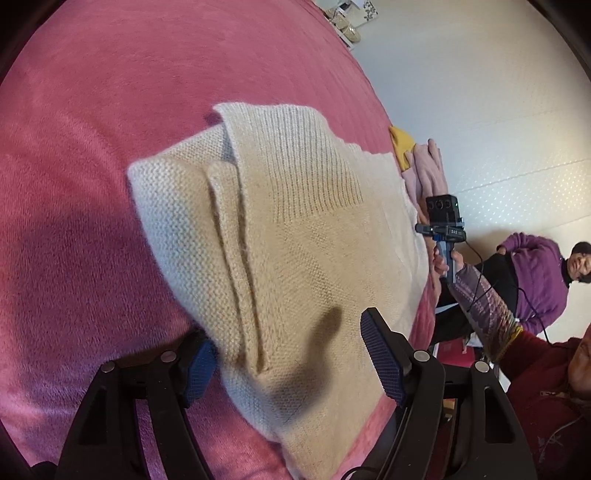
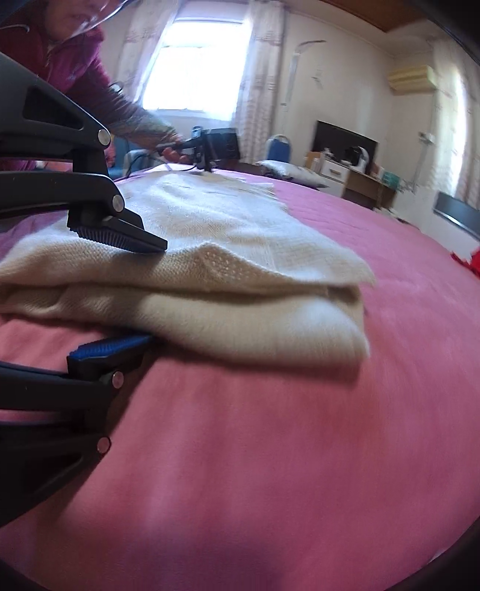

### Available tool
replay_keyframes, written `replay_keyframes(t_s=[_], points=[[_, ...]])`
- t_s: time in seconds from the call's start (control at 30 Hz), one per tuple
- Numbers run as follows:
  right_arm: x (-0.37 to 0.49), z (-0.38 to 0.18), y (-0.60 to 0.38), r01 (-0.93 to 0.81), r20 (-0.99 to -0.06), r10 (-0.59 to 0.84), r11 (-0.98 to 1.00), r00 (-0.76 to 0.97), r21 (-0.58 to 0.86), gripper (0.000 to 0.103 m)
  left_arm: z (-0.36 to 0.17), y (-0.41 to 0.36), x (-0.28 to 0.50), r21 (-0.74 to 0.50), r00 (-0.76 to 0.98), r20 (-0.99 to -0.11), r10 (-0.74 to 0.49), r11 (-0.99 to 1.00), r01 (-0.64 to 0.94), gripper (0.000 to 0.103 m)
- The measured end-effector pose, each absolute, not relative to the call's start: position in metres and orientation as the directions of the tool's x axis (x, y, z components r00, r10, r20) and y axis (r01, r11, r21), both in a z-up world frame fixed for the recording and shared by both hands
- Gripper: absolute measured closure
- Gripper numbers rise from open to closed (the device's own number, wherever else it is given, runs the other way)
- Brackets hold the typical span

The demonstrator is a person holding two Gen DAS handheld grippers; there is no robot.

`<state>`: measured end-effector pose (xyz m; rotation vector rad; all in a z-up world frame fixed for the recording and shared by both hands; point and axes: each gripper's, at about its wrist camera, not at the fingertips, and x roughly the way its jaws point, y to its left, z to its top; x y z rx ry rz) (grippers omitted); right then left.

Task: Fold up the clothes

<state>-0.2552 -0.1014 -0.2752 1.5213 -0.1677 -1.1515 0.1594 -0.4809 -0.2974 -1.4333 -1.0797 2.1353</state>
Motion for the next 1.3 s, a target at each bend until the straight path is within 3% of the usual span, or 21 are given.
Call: replay_keyframes(t_s=[0.23, 0.5, 0.57, 0.6, 0.67, 0.8, 1.0, 1.3], points=[[-0.248, -0.272, -0.118, 0.483, -0.535, -0.671, -0.289, 0.514, 0.826, 0.052, -0.296, -0.483, 0.158, -0.750, -0.425, -0.634, 0.646, -0.648, 0.133, 0.029], [-0.248, -0.270, -0.144, 0.511, -0.548, -0.652, -0.273, 0.524, 0.815, 0.052, -0.295, -0.481, 0.160, -0.713, -0.416, -0.674, 0.611, -0.686, 0.148, 0.032], [-0.248, -0.271, -0.142, 0.525, -0.561, -0.646, -0.278, 0.518, 0.805, 0.058, -0.294, -0.477, 0.161, -0.662, -0.404, -0.721, 0.564, -0.733, 0.159, 0.043], [-0.247, -0.272, -0.141, 0.541, -0.581, -0.638, -0.291, 0.505, 0.789, 0.068, -0.293, -0.475, 0.163, -0.623, -0.397, -0.752, 0.526, -0.764, 0.167, 0.055], [-0.247, -0.274, -0.139, 0.556, -0.610, -0.632, -0.319, 0.479, 0.768, 0.082, -0.291, -0.473, 0.168, -0.574, -0.397, -0.787, 0.473, -0.796, 0.191, 0.062], [-0.235, -0.265, -0.136, 0.614, -0.665, -0.628, -0.353, 0.404, 0.706, 0.089, -0.285, -0.462, 0.172, -0.486, -0.402, -0.833, 0.380, -0.849, 0.205, 0.078], [-0.225, -0.241, -0.131, 0.654, -0.699, -0.640, -0.386, 0.317, 0.650, 0.091, -0.273, -0.444, 0.175, -0.341, -0.394, -0.891, 0.224, -0.905, 0.255, 0.081], [-0.214, -0.207, -0.134, 0.705, -0.715, -0.649, -0.379, 0.258, 0.599, 0.091, -0.253, -0.455, 0.200, -0.393, -0.474, -0.853, 0.219, -0.867, 0.308, 0.084]])
